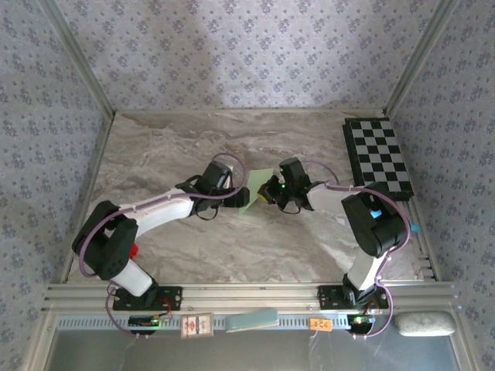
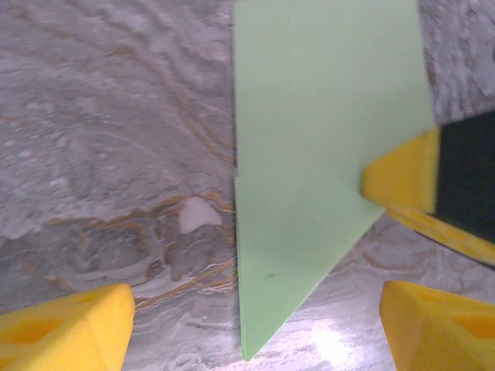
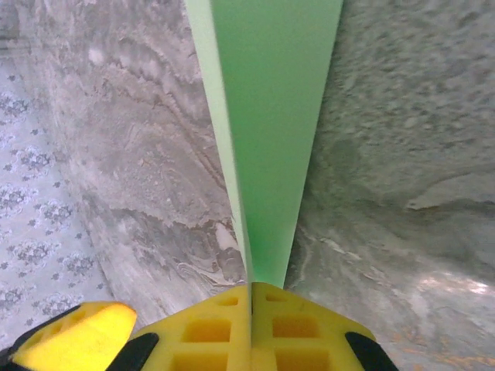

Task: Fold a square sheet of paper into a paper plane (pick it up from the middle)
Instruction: Fifth fold the wing at the center of the table.

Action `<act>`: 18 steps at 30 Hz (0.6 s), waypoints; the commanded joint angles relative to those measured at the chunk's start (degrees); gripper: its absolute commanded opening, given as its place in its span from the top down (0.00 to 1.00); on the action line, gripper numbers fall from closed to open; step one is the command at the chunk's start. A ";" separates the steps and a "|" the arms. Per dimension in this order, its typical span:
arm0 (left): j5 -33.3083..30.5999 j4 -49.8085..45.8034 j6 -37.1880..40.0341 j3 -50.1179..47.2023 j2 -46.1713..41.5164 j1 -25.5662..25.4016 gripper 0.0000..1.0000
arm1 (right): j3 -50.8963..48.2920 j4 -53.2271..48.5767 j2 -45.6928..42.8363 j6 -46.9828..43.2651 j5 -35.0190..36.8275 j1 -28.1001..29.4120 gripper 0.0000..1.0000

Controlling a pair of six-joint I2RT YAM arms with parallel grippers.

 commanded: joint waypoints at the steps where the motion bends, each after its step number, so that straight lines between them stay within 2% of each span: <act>1: -0.06 9.46 10.96 -1.60 -0.97 -1.19 0.18 | -0.50 -2.90 -2.42 1.97 0.71 -0.67 0.99; 7: 1.63 14.01 21.50 -2.22 2.99 -2.86 0.20 | -0.19 -5.14 -2.58 3.71 -0.77 -1.68 0.99; 12: 0.15 18.74 28.80 -2.56 6.13 -4.86 0.22 | 0.05 -6.60 -2.62 4.66 -1.30 -2.07 0.99; 18: 4.27 21.74 33.36 -2.60 9.09 -4.85 0.34 | -0.65 -5.08 -2.21 6.89 -3.43 -2.63 0.98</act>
